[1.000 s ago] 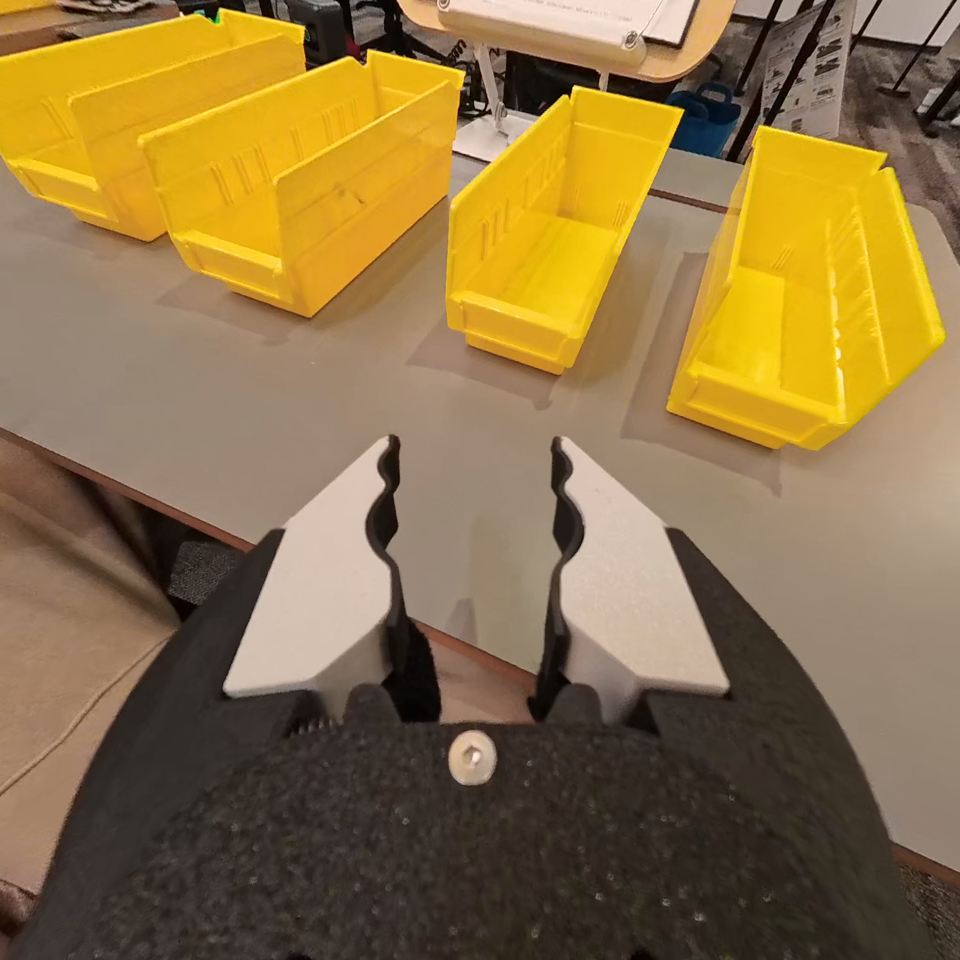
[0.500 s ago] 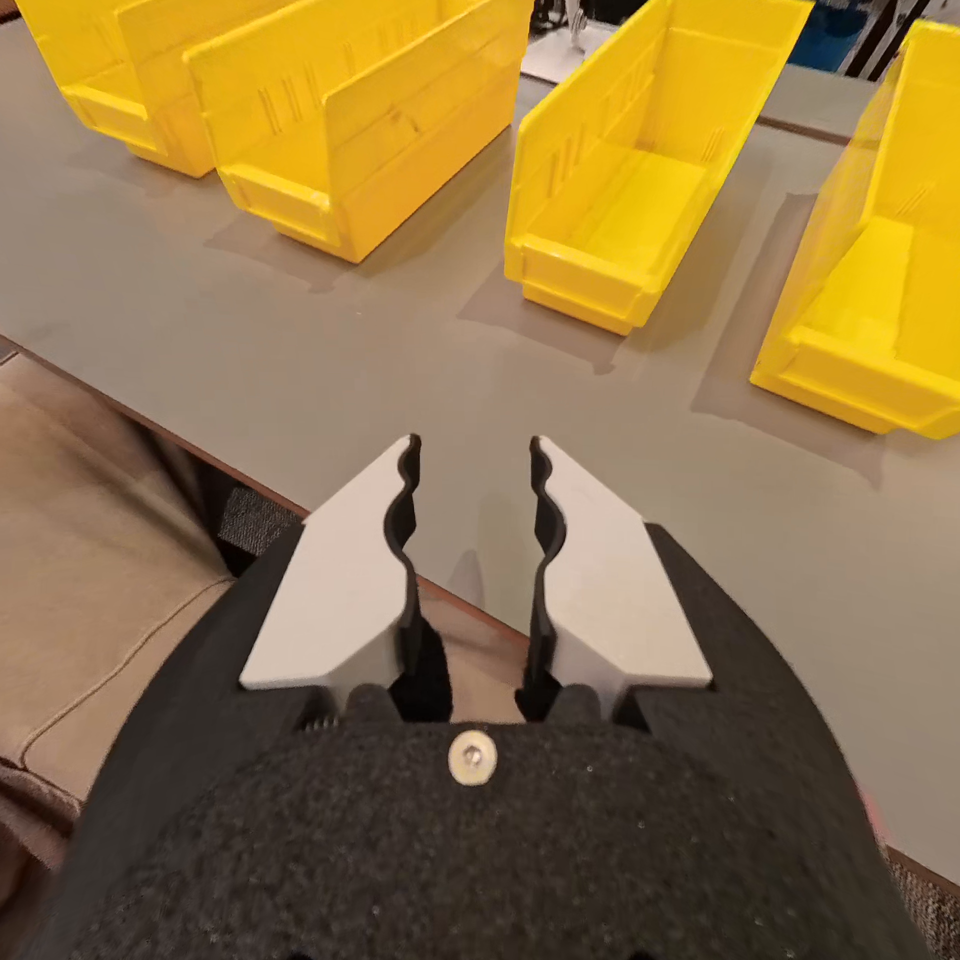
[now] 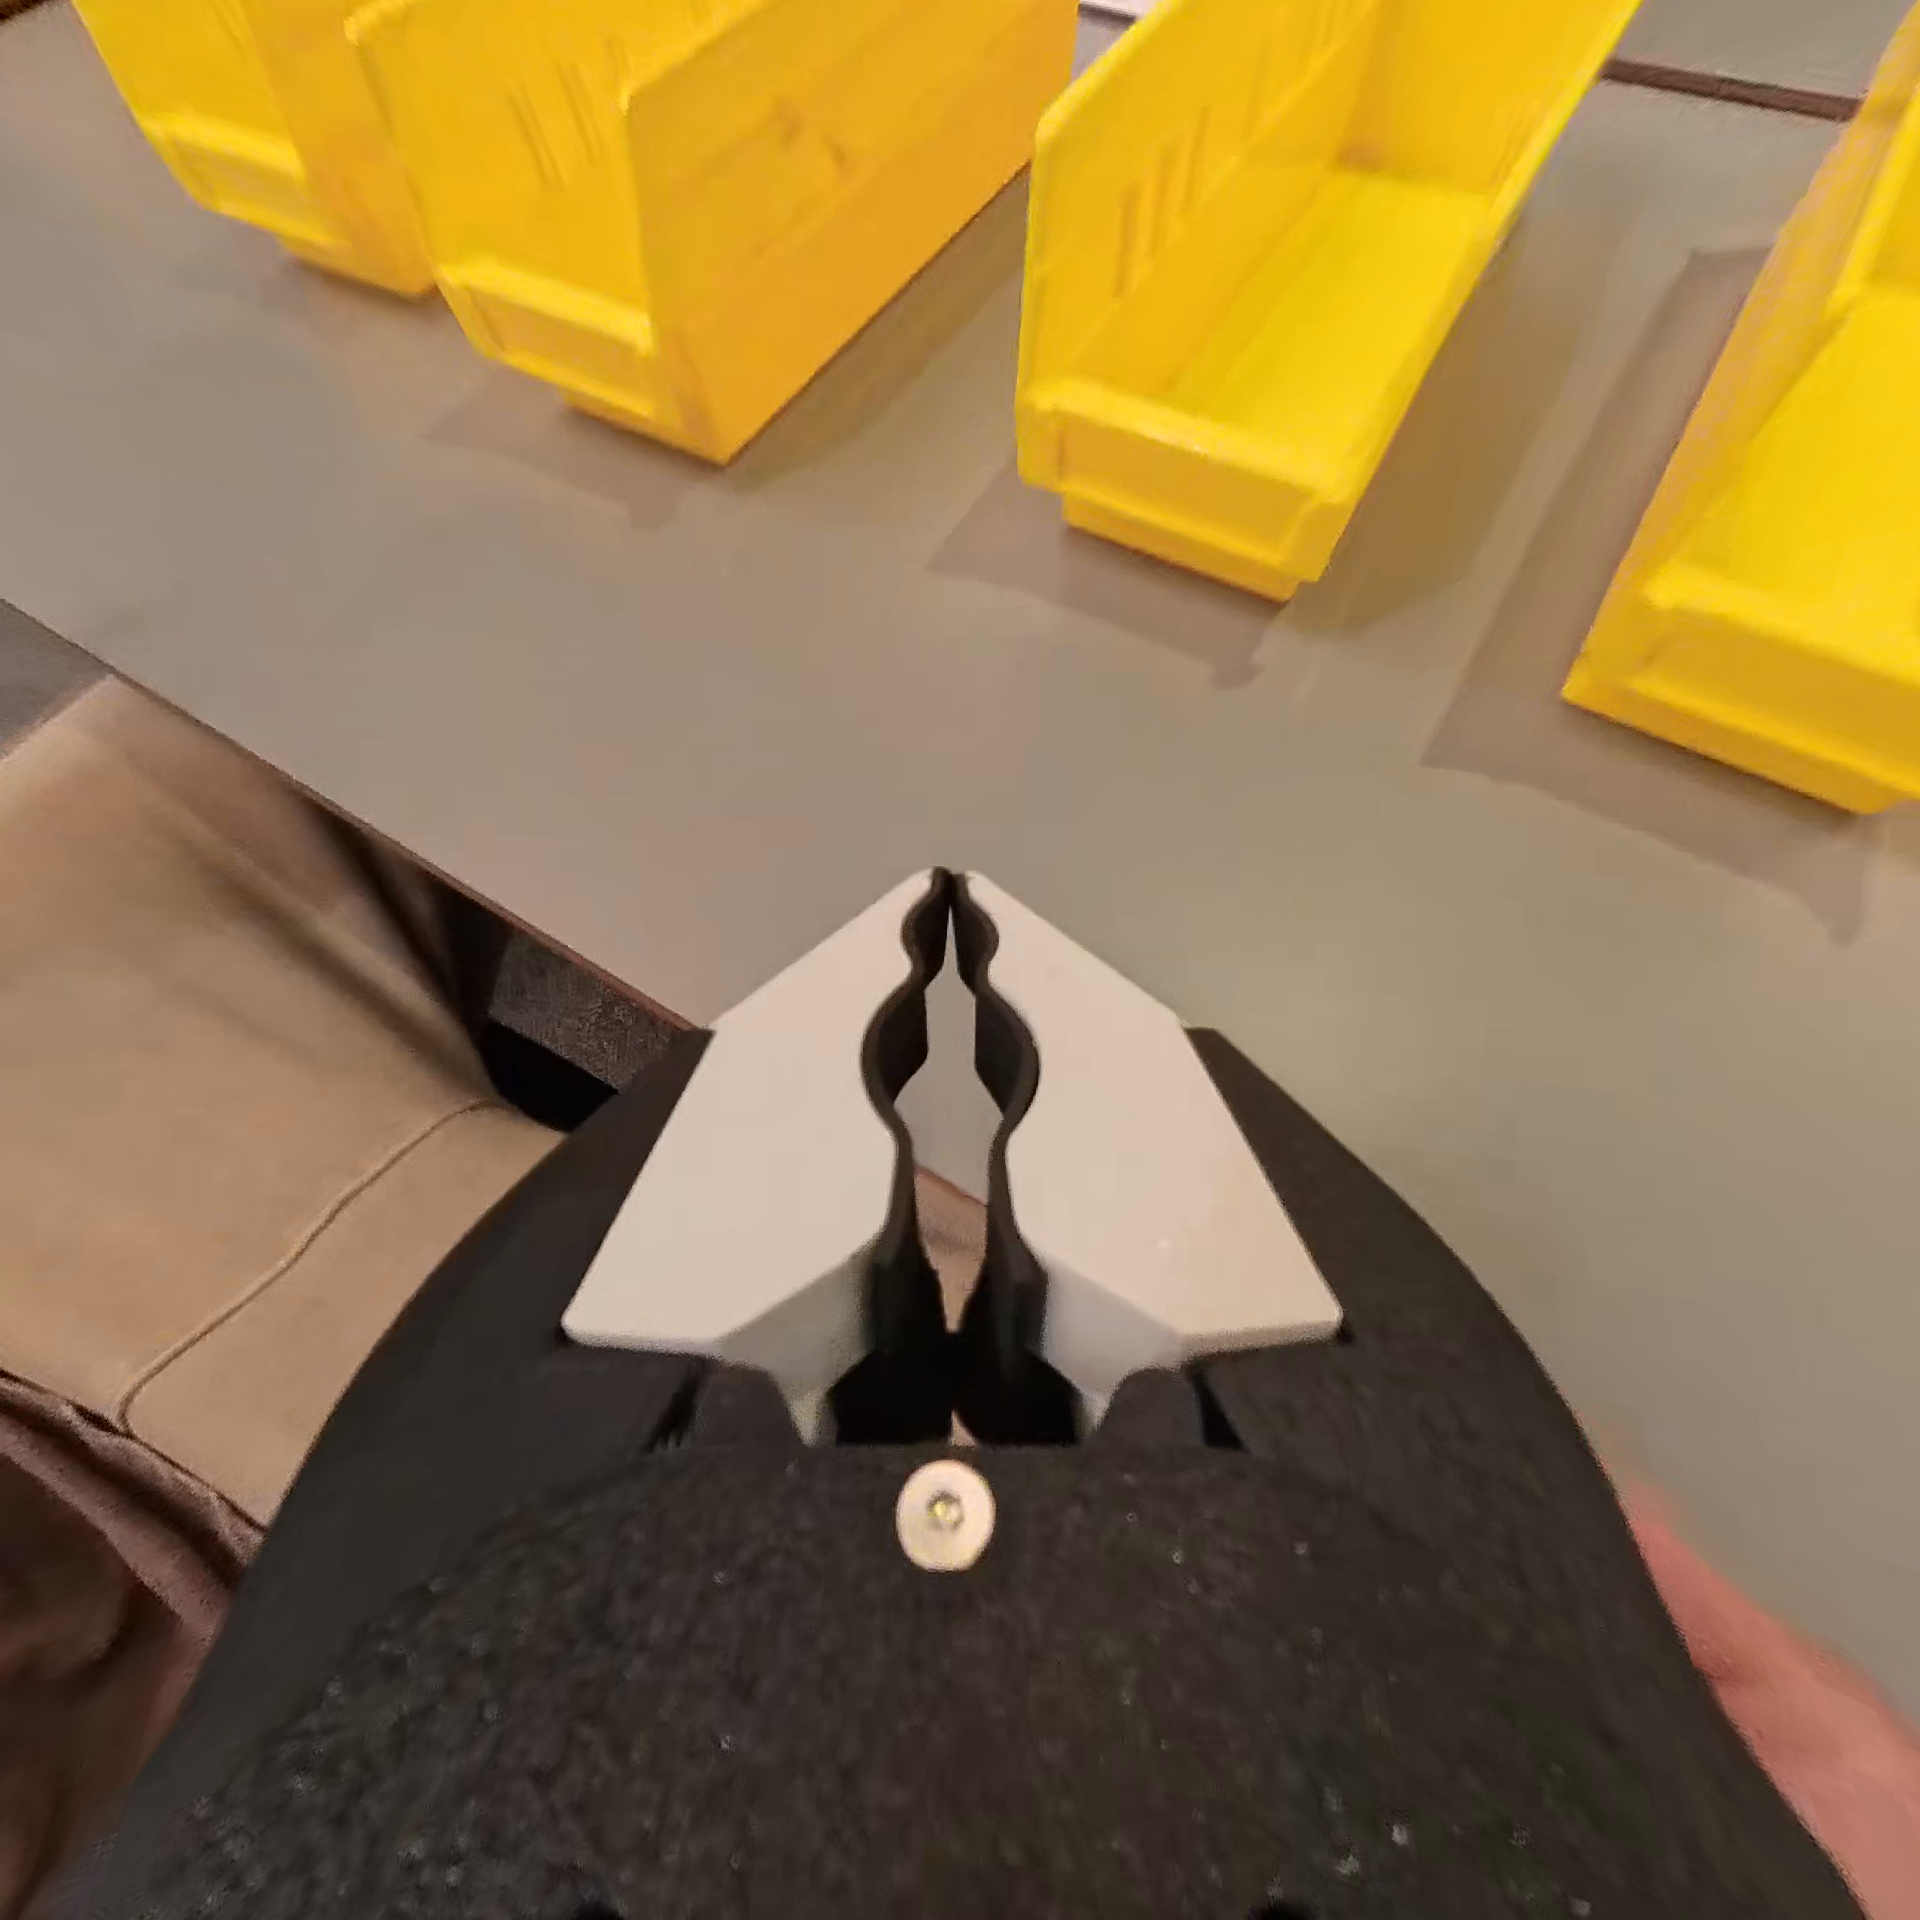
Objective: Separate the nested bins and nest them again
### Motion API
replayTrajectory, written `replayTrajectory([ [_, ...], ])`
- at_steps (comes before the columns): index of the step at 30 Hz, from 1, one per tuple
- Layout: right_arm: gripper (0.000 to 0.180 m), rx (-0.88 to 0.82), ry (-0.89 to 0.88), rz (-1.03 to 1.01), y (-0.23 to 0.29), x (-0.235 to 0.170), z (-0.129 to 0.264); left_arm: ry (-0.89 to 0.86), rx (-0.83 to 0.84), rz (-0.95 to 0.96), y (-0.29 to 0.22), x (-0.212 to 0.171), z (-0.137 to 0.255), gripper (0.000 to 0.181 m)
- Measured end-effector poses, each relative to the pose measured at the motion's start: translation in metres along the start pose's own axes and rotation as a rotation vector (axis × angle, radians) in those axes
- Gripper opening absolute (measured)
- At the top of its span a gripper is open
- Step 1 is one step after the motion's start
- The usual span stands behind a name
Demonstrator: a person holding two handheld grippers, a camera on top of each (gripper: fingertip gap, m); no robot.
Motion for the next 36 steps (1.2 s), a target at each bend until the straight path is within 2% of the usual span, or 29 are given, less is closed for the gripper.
replayTrajectory([
  [1, 0.000, 0.008, -0.002, -0.022, -0.002, 0.002, 0.002, -0.002, -0.001, -0.001, 0.000, 0.000, 0.000, 0.037],
  [4, 0.000, 0.106, 0.040, -0.097, -0.003, -0.001, 0.003, 0.004, -0.006, -0.003, -0.002, -0.001, -0.001, 0.037],
  [6, 0.001, 0.102, 0.076, -0.134, -0.010, -0.005, 0.000, 0.011, -0.006, -0.005, -0.002, -0.001, -0.001, 0.037],
  [7, 0.008, 0.104, 0.091, -0.135, -0.013, -0.005, -0.001, 0.011, -0.006, -0.006, -0.002, -0.001, -0.001, 0.037],
  [8, 0.016, 0.089, 0.089, -0.136, -0.017, -0.004, -0.002, 0.011, -0.006, -0.007, -0.002, -0.001, -0.001, 0.037],
  [12, 0.023, -0.001, 0.010, -0.094, -0.029, 0.007, 0.004, 0.015, -0.007, -0.003, -0.002, -0.002, -0.001, 0.037],
  [13, 0.022, -0.028, 0.033, -0.076, -0.032, 0.005, 0.005, 0.016, -0.008, -0.002, -0.002, -0.002, -0.001, 0.037],
  [14, 0.010, -0.036, 0.099, -0.061, -0.033, -0.003, 0.005, 0.016, -0.008, -0.003, -0.002, -0.002, -0.001, 0.037],
  [16, 0.007, 0.000, 0.272, -0.059, -0.030, -0.022, 0.003, 0.018, -0.010, -0.006, -0.003, -0.002, -0.001, 0.037],
  [19, 0.001, 0.057, 0.237, -0.029, -0.025, -0.026, -0.002, 0.017, -0.008, -0.013, -0.003, -0.002, -0.001, 0.037],
  [22, 0.000, 0.003, 0.276, 0.000, -0.030, -0.023, -0.002, 0.018, -0.010, -0.010, -0.003, -0.002, -0.001, 0.037],
  [26, 0.000, 0.050, 0.207, -0.021, -0.028, -0.016, -0.005, 0.021, -0.013, -0.007, -0.003, -0.003, -0.002, 0.037],
  [29, 0.000, 0.084, 0.077, -0.042, -0.025, 0.002, 0.001, 0.024, -0.014, -0.012, -0.003, -0.003, -0.002, 0.037],
  [36, 0.000, -0.012, -0.134, -0.049, -0.034, 0.034, 0.022, 0.025, -0.015, -0.018, -0.004, -0.003, -0.002, 0.037],
])
Point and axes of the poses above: each gripper's, where its closed fingertips meet, z back along the fingers, x out of its top, y = z × x across the jaws, the point moved 5 cm from there along z, back along the fingers, and after that the axes turned 12 degrees about -z, right-handed, at the moved point
